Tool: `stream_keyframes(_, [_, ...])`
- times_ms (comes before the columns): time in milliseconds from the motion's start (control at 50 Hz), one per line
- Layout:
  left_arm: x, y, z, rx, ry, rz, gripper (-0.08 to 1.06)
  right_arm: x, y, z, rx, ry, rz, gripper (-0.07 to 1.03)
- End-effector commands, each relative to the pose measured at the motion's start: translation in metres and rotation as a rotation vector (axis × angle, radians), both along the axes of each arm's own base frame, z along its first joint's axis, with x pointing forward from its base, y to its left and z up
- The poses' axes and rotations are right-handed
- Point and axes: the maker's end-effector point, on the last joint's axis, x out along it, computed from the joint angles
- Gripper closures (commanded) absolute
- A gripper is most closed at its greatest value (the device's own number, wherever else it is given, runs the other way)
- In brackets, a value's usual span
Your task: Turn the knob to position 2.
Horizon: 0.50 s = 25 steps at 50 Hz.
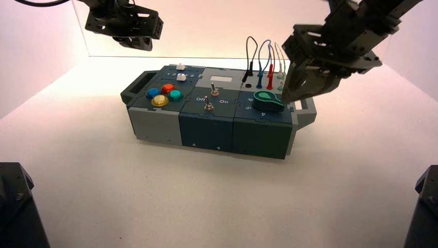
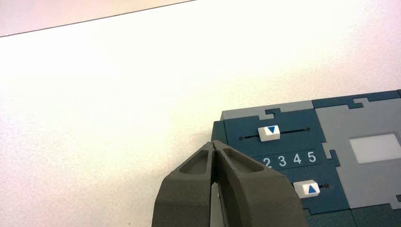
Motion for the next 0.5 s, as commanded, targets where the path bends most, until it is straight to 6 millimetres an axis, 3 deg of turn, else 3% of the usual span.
stream_keyframes(20, [0.011,-0.003,0.015,-0.016,-0.043,0.004,1.00,0.008,0.007,0.002,0.006,-0.002,-0.004,0.99])
stream_keyframes(500, [0.011,-0.003,0.013,-0.015,-0.034,0.003,1.00,0.019,0.012,-0.012,-0.023,0.001,-0.007,0.99])
